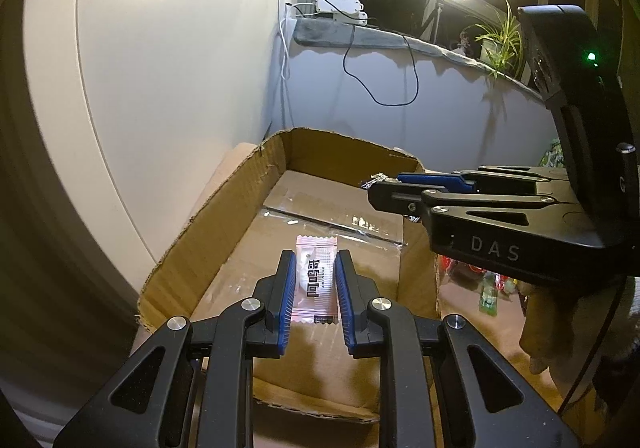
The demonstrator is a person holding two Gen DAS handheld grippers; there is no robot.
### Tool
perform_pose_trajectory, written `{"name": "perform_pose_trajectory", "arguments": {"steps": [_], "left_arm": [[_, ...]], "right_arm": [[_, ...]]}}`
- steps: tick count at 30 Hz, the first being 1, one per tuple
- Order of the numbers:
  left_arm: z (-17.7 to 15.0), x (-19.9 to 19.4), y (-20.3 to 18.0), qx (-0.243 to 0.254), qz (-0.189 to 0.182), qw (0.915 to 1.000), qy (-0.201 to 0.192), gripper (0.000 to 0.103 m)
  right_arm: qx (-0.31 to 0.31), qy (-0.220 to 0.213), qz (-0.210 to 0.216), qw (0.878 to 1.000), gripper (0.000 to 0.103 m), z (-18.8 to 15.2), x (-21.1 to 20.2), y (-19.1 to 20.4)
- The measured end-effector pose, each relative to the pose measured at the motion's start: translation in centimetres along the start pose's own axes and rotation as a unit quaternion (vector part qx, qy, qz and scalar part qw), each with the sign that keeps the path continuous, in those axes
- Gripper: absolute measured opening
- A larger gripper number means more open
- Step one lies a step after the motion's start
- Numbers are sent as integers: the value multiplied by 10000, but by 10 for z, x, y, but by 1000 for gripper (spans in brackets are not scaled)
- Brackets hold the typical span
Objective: Organize snacks
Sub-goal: 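Carry both candies into the cardboard box and open both tools, then grasp the chocolate egg with the left tool while the right tool grasps the Snickers bar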
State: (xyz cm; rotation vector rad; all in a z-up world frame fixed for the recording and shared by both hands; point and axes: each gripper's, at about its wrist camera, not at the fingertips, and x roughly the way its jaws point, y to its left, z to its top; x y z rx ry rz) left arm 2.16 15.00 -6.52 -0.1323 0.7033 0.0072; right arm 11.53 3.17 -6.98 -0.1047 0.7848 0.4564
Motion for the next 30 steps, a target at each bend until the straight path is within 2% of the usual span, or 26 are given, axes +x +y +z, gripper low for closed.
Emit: {"name": "perform_pose_trajectory", "arguments": {"steps": [3, 6, 11, 14, 22, 30], "left_arm": [[-1, -1, -1, 21, 39, 10000, -13, 19], [-2, -2, -2, 61, 95, 9999, -16, 23], [-1, -8, -6, 89, 133, 9998, -73, 23], [-1, -13, -10, 99, 126, 9998, -126, 23], [-4, -26, -33, 149, -38, 9997, -204, 23], [-16, -25, -83, 449, -485, 9978, -47, 23]], "right_arm": [[-33, -11, -9, 10000, 34, 0, 0, 1], [0, -30, -24, 10000, 37, -1, -2, -1], [73, -84, -52, 9999, 44, -3, -14, -6], [88, -180, -106, 9997, 53, -6, -26, -10], [268, -328, -264, 9988, 54, -27, -67, -36], [420, -310, -693, 9962, 54, -70, -118, -79]]}}
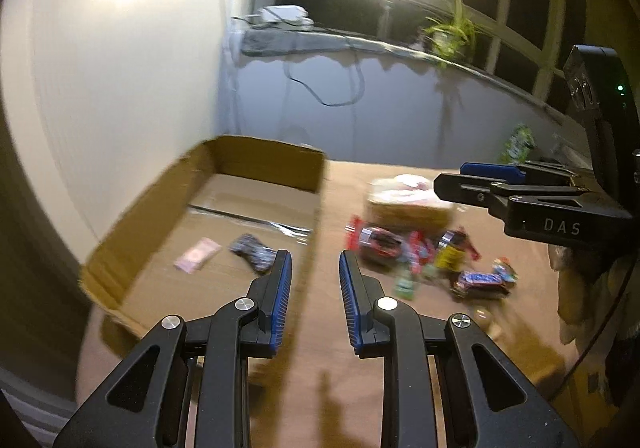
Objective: Organize snacks
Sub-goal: 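Grasp the chocolate egg with the left tool while the right tool grasps the Snickers bar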
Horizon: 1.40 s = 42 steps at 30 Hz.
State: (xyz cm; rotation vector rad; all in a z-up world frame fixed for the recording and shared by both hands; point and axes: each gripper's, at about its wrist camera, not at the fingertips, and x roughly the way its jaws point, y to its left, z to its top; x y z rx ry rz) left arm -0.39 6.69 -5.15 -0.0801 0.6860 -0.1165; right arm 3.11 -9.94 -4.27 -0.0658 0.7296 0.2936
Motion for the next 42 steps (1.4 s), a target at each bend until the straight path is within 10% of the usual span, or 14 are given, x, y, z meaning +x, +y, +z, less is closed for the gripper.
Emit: {"name": "perform_pose_trajectory", "arguments": {"steps": [8, 17, 25, 42], "left_arm": [[-17, 20, -61, 271, -567, 9972, 415, 33], [-43, 47, -115, 330, -1031, 9896, 950, 38], [-48, 68, -131, 388, -881, 9886, 1160, 38], [-59, 66, -130, 662, -731, 9891, 1097, 29]], "right_arm": [[298, 327, -498, 9978, 54, -52, -21, -69], [496, 585, 108, 9970, 54, -88, -17, -100], [226, 861, 976, 9912, 44, -91, 14, -89], [-75, 1288, 1024, 9863, 37, -95, 34, -77]]}}
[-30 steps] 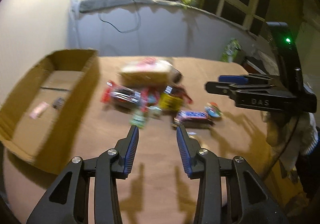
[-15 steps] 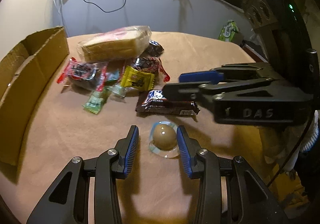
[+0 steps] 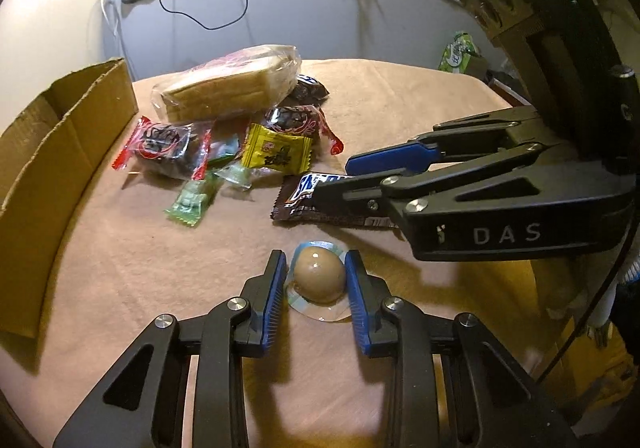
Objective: Organize snacks
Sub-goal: 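Grasp the chocolate egg with the left tool while the right tool grasps the Snickers bar, then carry the egg and Snickers bar into the box and release both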
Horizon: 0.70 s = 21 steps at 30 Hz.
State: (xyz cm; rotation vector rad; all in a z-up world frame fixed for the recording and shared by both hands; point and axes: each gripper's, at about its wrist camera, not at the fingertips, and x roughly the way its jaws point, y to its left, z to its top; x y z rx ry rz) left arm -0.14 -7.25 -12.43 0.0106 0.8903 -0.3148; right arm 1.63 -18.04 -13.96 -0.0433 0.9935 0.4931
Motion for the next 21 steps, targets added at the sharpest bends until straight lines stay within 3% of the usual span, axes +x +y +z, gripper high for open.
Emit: {"name": "perform_pose_trajectory", "arguments": {"steps": [9, 14, 21], "left_arm": [[-10, -12, 24, -207, 47, 9997, -81, 28], [-13, -28, 41, -332, 75, 9991, -269, 28], [-5, -50, 62, -445, 88, 9971, -607, 28]], "right_arm": [[-291, 414, -309, 9982, 37, 2, 13, 12], [-346, 401, -649, 9965, 30, -1, 14, 27], [3, 268, -599, 9978, 30, -3, -3, 37]]}}
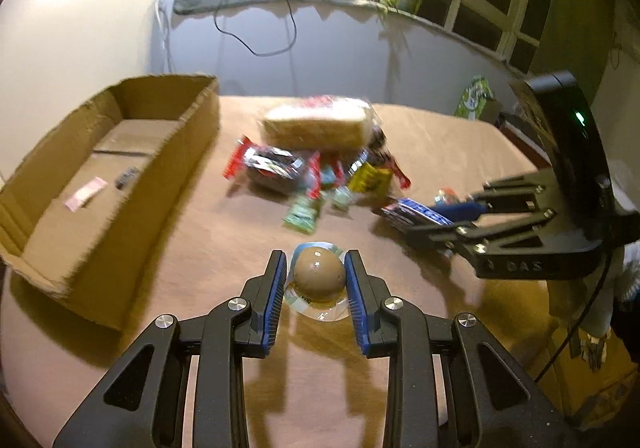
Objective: Organize snacks
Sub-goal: 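Carry the egg and Snickers bar into the box and release both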
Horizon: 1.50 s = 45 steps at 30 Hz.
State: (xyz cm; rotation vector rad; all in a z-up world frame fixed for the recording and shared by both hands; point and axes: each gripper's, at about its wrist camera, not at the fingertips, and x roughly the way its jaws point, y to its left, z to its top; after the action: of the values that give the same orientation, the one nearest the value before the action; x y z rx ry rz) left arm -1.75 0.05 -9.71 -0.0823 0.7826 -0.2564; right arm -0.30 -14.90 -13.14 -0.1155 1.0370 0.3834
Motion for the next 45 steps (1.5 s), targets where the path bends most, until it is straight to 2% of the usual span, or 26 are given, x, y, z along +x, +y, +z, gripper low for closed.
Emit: {"name": "perform_pose_trajectory", "arguments": {"steps": [4, 9, 20, 33, 43, 44, 45], "left_arm": [[10, -14, 19, -100, 43, 9997, -212, 28], [18, -30, 42, -193, 196, 9987, -430, 28], [37, -50, 101, -507, 686, 9935, -759, 28], [43, -43, 140, -763, 961, 9899, -711, 28], [45, -38, 150, -860, 1146, 9875, -659, 30], [45, -38, 150, -862, 1141, 9876, -653, 34], [45, -38, 150, -868, 1147, 9874, -667, 35]], "right_arm": [[68, -222, 11, 9997, 30, 7, -20, 8], [-42, -498, 65, 9987, 30, 32, -37, 22], [-438, -895, 320, 9945, 30, 99, -27, 66], [-818, -751, 444, 9928, 30, 165, 30, 107], [-876, -691, 416, 9929, 30, 181, 48, 114], [-865, -703, 399, 9930, 32, 182, 48, 114], [-835, -736, 379, 9931, 42, 183, 46, 113]]}}
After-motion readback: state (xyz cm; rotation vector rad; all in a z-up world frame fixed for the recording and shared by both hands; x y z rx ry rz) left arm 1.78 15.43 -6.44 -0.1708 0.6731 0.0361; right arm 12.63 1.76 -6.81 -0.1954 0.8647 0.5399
